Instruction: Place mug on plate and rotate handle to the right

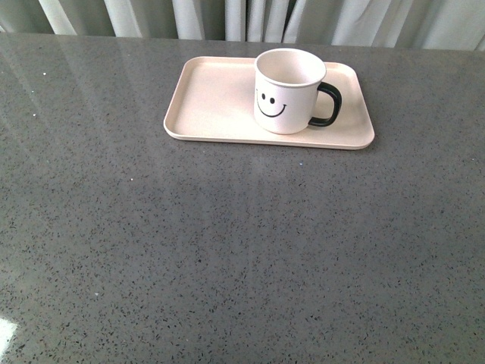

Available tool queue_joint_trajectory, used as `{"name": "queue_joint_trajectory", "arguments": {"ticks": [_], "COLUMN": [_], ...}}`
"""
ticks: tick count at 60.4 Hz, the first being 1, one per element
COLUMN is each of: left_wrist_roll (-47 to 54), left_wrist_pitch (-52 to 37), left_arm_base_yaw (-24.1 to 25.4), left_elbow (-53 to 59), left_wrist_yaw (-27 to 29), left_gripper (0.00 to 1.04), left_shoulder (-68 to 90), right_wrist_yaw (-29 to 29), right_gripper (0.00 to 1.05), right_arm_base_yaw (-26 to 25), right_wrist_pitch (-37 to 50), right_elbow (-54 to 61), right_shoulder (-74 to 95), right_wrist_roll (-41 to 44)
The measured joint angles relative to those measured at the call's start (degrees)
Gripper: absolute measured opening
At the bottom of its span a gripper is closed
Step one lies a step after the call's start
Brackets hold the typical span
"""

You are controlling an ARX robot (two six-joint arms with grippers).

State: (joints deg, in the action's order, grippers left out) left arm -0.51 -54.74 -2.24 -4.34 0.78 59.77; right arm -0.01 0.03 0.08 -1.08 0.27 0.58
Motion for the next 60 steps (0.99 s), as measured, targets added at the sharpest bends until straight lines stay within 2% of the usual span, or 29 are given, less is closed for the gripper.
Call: {"name": "queue_joint_trajectory", "arguments": {"ticks": [7, 60], "left_wrist_roll": [-0.02, 0.02], "left_wrist_pitch": [4.66, 35.3], "left_arm_base_yaw": [1.95, 2.03], "left_elbow": [1.44, 3.58], "left_wrist_yaw": [-0.44, -0.79], "left_gripper": [0.01, 0.01], "left_shoulder": [-6.03, -40.37], "right_wrist_yaw": [0.02, 0.02], "right_gripper": [0.96, 0.96], "right_arm_base_yaw": [0.0, 0.0], "right_wrist_pitch": [0.0, 0.0], "right_elbow": [0.0, 0.0], "right_shoulder": [0.0, 0.0], "right_wrist_roll": [0.0, 0.0]}}
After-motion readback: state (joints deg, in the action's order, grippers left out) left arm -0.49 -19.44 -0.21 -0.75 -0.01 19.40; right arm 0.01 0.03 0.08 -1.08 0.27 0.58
